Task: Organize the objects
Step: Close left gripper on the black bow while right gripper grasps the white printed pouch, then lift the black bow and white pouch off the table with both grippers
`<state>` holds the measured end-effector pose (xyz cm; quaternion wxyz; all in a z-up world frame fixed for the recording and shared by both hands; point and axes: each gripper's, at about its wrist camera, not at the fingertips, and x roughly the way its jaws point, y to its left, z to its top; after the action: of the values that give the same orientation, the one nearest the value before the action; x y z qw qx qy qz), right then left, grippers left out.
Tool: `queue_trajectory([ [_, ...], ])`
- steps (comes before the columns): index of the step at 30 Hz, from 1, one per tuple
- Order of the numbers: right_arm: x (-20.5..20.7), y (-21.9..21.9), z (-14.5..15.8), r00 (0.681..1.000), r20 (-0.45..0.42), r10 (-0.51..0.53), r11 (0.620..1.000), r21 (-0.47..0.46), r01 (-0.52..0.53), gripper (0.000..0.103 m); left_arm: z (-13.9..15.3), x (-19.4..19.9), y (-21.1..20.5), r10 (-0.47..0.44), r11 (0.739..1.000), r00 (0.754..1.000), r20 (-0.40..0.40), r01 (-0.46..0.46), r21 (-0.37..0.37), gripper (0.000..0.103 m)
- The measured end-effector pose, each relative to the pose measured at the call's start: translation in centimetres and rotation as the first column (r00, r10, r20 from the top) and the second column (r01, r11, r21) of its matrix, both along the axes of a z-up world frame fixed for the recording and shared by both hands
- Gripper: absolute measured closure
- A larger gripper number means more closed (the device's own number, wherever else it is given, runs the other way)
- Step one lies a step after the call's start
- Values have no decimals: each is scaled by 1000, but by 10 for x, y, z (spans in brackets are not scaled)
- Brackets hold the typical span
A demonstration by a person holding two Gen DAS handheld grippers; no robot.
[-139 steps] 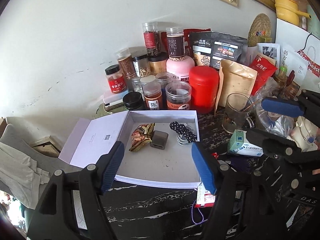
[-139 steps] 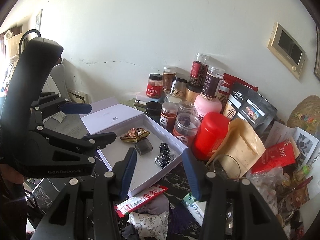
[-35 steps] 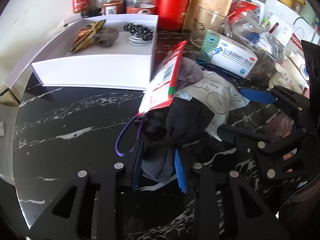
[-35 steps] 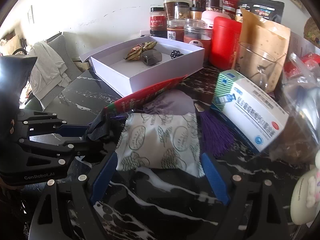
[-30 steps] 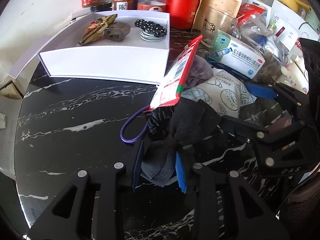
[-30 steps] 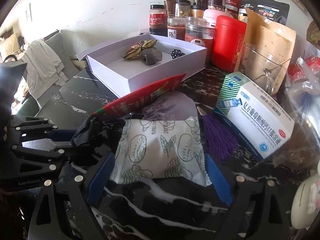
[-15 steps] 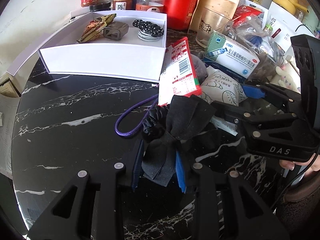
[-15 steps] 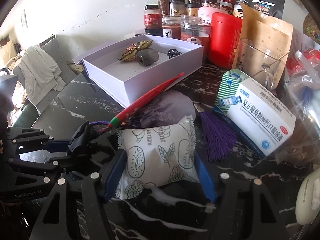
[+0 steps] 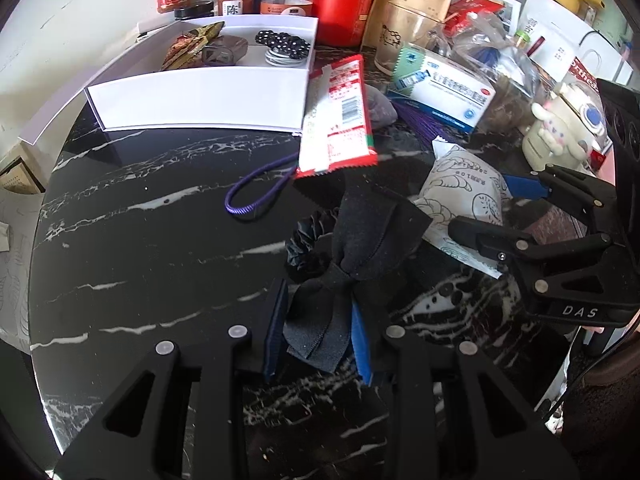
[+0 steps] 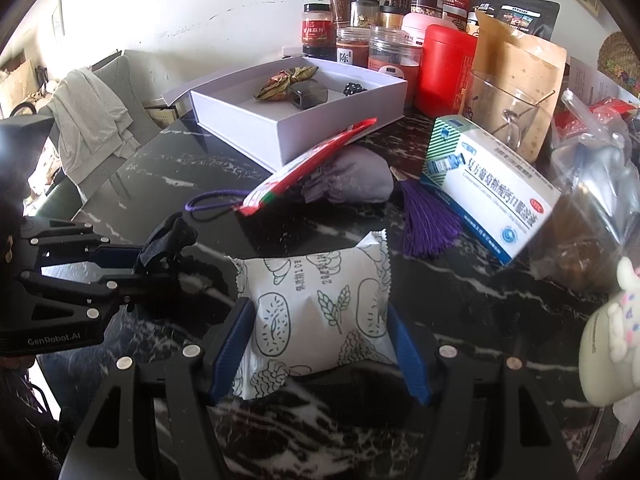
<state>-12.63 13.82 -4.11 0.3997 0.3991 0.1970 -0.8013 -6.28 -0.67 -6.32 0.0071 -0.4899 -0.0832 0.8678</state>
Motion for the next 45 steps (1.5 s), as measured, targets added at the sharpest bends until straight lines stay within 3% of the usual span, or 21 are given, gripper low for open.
queue_trajectory([
  [11,38,30,2,1000,17,23,1000,20,-23,34,11,28,13,-39,999,999,5,39,-35,74],
  [13,40,33,2,999,24,33,999,10,-33,34,11,26,14,-35,999,999,6,35,-38,70],
  [18,42,36,-2,999,20,41,999,14,-41,26,4,16,20,-40,998,999,34,41,-38,47],
  [24,42,33,-8,998,2,55,998,20,-55,18,-2,5,32,-71,996,997,27,72,-60,39],
  [30,41,28,-16,997,20,73,997,21,-74,12,-4,-2,41,-99,989,995,19,101,-105,37],
  [45,43,25,-19,998,4,70,998,-11,-70,12,-6,-8,43,-109,987,993,-34,104,-121,39],
])
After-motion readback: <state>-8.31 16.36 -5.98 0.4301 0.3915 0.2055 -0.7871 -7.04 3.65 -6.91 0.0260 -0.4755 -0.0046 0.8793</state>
